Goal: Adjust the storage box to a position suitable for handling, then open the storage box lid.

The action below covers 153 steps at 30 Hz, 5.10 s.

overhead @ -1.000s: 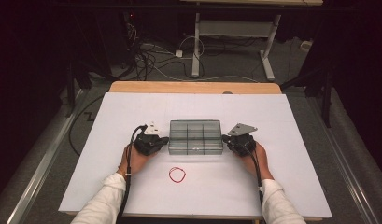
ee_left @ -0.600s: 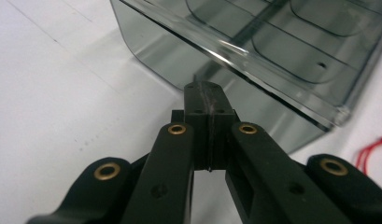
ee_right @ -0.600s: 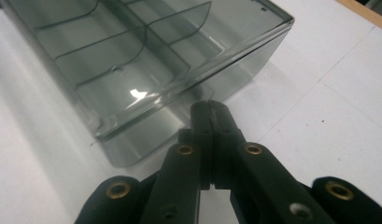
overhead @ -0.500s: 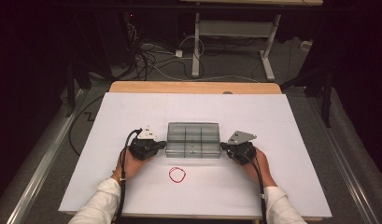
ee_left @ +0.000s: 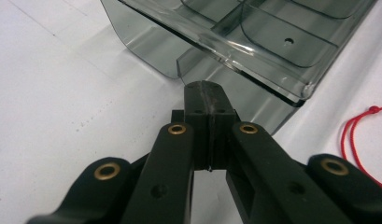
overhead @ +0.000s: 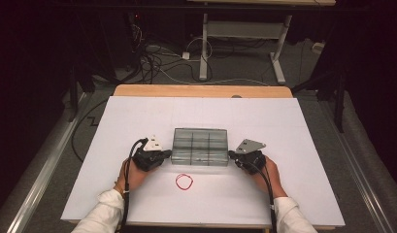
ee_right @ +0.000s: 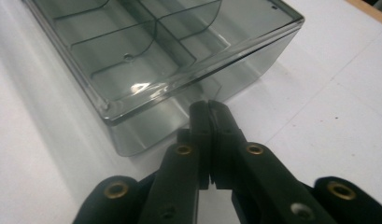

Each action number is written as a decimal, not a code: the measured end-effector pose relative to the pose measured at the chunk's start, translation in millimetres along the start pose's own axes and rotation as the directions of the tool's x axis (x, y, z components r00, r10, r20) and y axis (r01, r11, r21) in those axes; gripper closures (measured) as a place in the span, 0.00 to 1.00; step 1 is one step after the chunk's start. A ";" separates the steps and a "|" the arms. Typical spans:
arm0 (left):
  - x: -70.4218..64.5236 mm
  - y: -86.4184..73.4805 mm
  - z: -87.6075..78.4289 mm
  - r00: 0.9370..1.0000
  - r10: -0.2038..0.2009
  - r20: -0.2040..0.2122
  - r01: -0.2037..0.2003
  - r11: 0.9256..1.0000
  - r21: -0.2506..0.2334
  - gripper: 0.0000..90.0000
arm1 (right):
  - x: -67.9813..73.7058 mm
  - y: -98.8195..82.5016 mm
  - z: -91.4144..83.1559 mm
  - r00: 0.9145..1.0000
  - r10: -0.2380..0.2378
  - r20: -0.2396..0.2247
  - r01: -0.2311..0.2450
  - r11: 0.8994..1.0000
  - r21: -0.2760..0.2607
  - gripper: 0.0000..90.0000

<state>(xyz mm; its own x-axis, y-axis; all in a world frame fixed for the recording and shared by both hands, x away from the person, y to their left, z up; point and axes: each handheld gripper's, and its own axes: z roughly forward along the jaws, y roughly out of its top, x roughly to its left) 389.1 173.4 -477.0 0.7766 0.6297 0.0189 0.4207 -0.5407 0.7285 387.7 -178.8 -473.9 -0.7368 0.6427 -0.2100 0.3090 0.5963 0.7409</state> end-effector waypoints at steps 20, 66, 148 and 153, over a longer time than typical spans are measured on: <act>0.1 -2.0 -47.5 0.988 0.103 -0.115 -0.115 0.988 -0.104 0.86 | -18.7 -0.3 -52.0 0.991 0.071 0.115 -0.043 0.973 -0.227 0.84; -28.0 -80.0 -83.6 0.988 0.027 -0.150 -0.042 0.994 -0.097 0.21 | 35.6 -48.8 -94.0 0.981 0.064 0.181 -0.014 0.964 -0.265 0.34; -12.4 13.2 -26.4 0.992 0.018 0.121 -0.009 0.997 -0.071 0.74 | 76.9 37.2 -9.5 0.996 -0.090 -0.024 0.084 0.979 -0.188 0.92; -11.1 13.5 -27.5 0.992 0.018 0.122 -0.008 0.997 -0.083 0.74 | 69.6 35.9 -47.4 0.986 -0.160 0.036 0.164 0.940 -0.299 0.70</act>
<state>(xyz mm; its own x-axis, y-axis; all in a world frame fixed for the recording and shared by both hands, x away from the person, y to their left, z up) 373.3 174.5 -448.6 0.8357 0.5468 -0.0514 0.3738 -0.4977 0.7826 319.0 -135.5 -431.7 -0.7547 0.5556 -0.3489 -0.0097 0.5223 0.8527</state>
